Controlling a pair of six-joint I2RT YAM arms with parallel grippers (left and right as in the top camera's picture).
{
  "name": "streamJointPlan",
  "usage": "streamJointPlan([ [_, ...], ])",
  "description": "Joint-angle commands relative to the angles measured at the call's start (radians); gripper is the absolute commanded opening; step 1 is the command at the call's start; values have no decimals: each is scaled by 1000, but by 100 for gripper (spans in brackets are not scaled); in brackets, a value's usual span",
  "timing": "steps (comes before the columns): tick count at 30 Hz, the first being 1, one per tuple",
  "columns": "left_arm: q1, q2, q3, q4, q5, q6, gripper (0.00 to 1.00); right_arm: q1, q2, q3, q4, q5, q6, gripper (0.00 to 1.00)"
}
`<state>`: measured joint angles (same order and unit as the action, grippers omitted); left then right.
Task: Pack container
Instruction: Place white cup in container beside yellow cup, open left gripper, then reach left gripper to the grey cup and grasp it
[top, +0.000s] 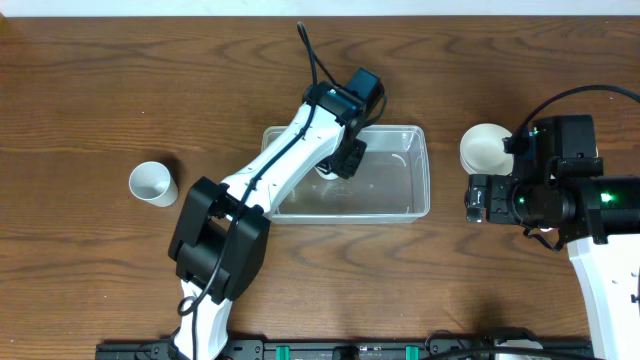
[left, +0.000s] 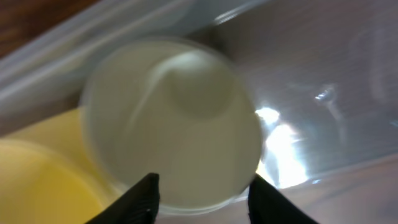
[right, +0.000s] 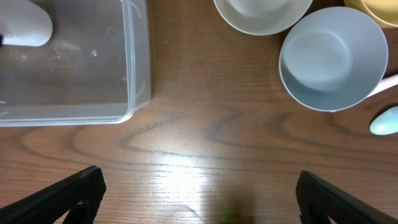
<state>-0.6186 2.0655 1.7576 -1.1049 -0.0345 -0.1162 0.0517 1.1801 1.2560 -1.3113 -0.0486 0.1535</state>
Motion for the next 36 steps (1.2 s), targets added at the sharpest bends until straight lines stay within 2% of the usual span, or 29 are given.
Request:
streamJointPlan([
  [1, 7, -113, 85, -53, -142, 11, 56, 6, 0, 19, 5, 7, 14, 99],
  [4, 25, -212, 135, -106, -192, 11, 66, 6, 0, 19, 6, 7, 14, 99],
  [8, 117, -357, 151, -140, -195, -34, 74, 6, 0, 19, 2, 7, 14, 99],
  [12, 309, -443, 151, -200, -182, -134, 77, 6, 0, 19, -2, 7, 14, 99],
  [16, 544, -439, 130, -277, -106, -206, 78, 6, 0, 19, -3, 7, 14, 99],
  [22, 771, -389, -10, -244, 38, -208, 78, 6, 0, 19, -5, 7, 14, 99],
  [26, 823, -344, -119, -179, 53, -208, 77, 6, 0, 19, -5, 7, 14, 99],
  [32, 829, -264, -264, -72, 53, -208, 77, 6, 0, 19, -5, 7, 14, 99],
  [36, 829, -219, -296, -36, 53, -203, 78, 6, 0, 19, -5, 7, 14, 99],
])
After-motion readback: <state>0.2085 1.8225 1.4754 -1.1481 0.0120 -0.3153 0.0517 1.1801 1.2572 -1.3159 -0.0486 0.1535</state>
